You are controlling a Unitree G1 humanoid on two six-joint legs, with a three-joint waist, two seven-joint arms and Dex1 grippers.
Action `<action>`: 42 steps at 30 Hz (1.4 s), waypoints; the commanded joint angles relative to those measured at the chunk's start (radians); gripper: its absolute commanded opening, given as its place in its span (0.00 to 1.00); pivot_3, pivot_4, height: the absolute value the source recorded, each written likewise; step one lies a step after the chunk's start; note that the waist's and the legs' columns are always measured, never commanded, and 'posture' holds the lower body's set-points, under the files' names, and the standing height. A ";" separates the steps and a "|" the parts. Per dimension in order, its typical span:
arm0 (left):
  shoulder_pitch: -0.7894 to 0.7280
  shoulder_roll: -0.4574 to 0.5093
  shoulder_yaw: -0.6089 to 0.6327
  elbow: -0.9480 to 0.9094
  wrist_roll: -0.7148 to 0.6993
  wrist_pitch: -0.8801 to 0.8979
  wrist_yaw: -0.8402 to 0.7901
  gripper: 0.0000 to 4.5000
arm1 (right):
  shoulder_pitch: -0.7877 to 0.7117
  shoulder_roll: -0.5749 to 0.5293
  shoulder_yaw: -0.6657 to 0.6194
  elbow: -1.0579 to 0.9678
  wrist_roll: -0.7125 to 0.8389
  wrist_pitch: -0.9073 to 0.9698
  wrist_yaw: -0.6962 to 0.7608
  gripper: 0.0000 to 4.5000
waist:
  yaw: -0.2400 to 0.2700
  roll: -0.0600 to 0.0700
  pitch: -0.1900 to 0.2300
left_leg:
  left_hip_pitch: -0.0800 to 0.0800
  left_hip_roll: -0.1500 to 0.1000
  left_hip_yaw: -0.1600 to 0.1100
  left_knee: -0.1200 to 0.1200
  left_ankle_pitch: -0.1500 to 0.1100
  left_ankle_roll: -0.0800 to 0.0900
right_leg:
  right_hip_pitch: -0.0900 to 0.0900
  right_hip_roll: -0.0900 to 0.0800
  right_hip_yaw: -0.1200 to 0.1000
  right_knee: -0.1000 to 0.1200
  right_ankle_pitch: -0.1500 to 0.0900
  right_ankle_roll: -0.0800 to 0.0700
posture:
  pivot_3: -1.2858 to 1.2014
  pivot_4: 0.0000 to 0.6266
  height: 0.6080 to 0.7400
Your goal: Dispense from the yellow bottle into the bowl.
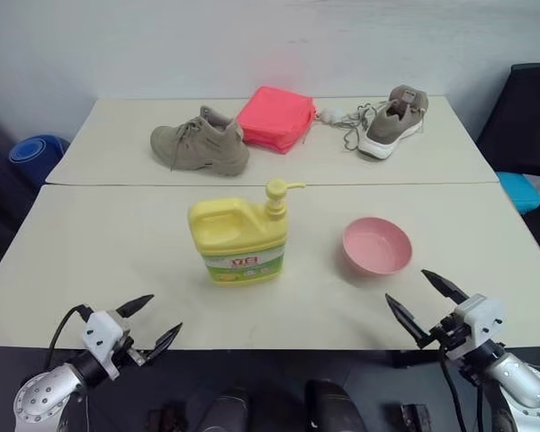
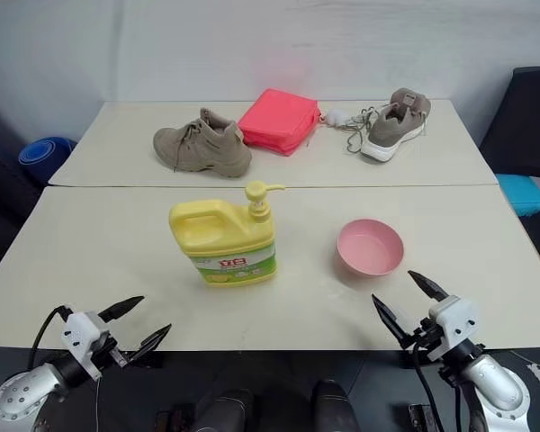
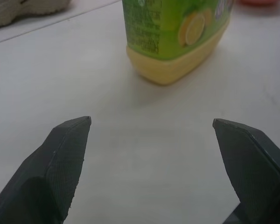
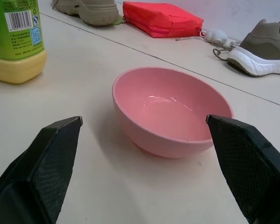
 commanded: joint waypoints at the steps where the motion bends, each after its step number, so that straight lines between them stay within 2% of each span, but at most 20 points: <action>1: -0.012 0.026 0.033 -0.079 -0.045 0.059 0.019 0.99 | 0.008 0.008 -0.012 -0.009 0.005 -0.027 -0.003 0.99 | -0.001 0.000 0.000 | 0.000 0.000 0.000 0.000 0.000 0.000 | 0.000 0.000 0.000 0.000 0.000 0.000 | 0.52 0.24 1.00; 3: -0.030 0.057 0.044 -0.127 -0.090 0.119 0.006 0.99 | 0.027 -0.002 -0.040 -0.015 0.015 -0.034 -0.001 0.99 | 0.000 0.000 0.000 | 0.000 0.000 0.000 0.000 0.000 0.000 | 0.000 0.000 0.000 0.000 0.000 0.000 | 0.52 0.24 1.00; 7: -0.071 0.187 0.103 -0.236 -0.426 0.385 -0.134 0.99 | 0.100 -0.066 -0.157 0.012 0.061 -0.042 0.043 0.99 | 0.002 0.000 0.000 | 0.000 0.000 0.000 0.000 0.000 0.000 | 0.000 0.000 0.000 0.001 0.000 0.000 | 0.52 0.24 1.00; 9: -0.085 0.290 0.110 -0.275 -0.479 0.471 -0.217 0.99 | 0.123 -0.108 -0.206 0.071 0.071 -0.065 0.088 0.99 | -0.001 0.000 0.000 | 0.000 0.000 0.000 0.000 -0.001 0.001 | 0.000 0.000 0.001 0.000 0.000 0.000 | 0.52 0.24 1.00; 12: -0.139 0.329 0.107 -0.326 -0.569 0.553 -0.208 0.99 | 0.128 -0.158 -0.216 0.078 0.103 -0.059 0.167 0.99 | -0.006 0.003 0.001 | 0.001 0.000 0.002 0.000 -0.001 0.001 | 0.000 0.000 0.002 0.000 0.000 0.000 | 0.52 0.24 1.00; 16: -0.187 0.333 0.080 -0.360 -0.571 0.586 -0.225 0.99 | 0.062 -0.211 -0.170 -0.035 0.154 0.083 0.187 0.99 | -0.030 0.004 0.001 | 0.001 0.002 0.003 0.000 -0.001 0.000 | 0.000 0.002 0.003 0.000 0.000 0.000 | 0.52 0.24 1.00; 19: -0.194 0.317 0.042 -0.377 -0.537 0.589 -0.230 0.99 | -0.074 -0.273 -0.035 -0.140 0.136 0.323 0.137 0.99 | -0.043 0.004 0.001 | 0.002 0.004 0.006 0.000 -0.002 -0.001 | -0.001 0.004 0.004 0.001 0.000 0.000 | 0.52 0.24 1.00; 24: -0.210 0.306 -0.012 -0.389 -0.474 0.571 -0.242 0.99 | -0.309 -0.290 0.131 -0.124 0.033 0.536 0.062 0.99 | -0.033 0.003 0.002 | -0.001 0.005 0.004 0.000 -0.002 -0.002 | -0.004 0.004 0.003 0.000 0.000 -0.001 | 0.52 0.24 1.00; 26: -0.231 0.296 -0.026 -0.391 -0.463 0.575 -0.231 0.99 | -0.392 -0.273 0.182 -0.078 -0.005 0.584 0.040 0.99 | -0.021 0.002 0.002 | -0.002 0.004 0.005 0.000 -0.002 -0.001 | -0.004 0.003 0.003 -0.001 0.000 -0.001 | 0.52 0.24 1.00; 32: -0.250 0.281 -0.027 -0.398 -0.442 0.576 -0.217 0.99 | -0.491 -0.248 0.265 0.026 -0.083 0.596 0.047 0.99 | -0.005 0.001 0.003 | -0.003 0.003 0.004 0.001 -0.002 -0.001 | -0.004 0.002 0.003 -0.003 0.000 -0.001 | 0.52 0.24 1.00; 34: -0.248 0.276 -0.015 -0.403 -0.445 0.579 -0.208 1.00 | -0.507 -0.238 0.283 0.040 -0.093 0.603 0.055 0.91 | -0.005 0.001 0.003 | -0.003 0.003 0.005 0.000 -0.002 -0.001 | -0.004 0.002 0.002 -0.003 0.000 -0.001 | 0.52 0.24 1.00; 37: -0.248 0.272 -0.007 -0.405 -0.447 0.580 -0.201 1.00 | -0.524 -0.223 0.311 0.067 -0.121 0.599 0.057 0.72 | -0.007 0.001 0.003 | -0.003 0.003 0.005 0.001 -0.002 -0.001 | -0.004 0.003 0.002 -0.002 0.000 0.000 | 0.52 0.24 1.00; 42: -0.261 0.279 0.017 -0.405 -0.475 0.598 -0.189 1.00 | -0.543 -0.198 0.321 0.121 -0.150 0.571 0.063 0.33 | -0.017 0.001 0.003 | -0.002 0.003 0.006 0.001 -0.002 -0.001 | -0.004 0.003 0.002 0.000 0.000 0.000 | 0.52 0.24 1.00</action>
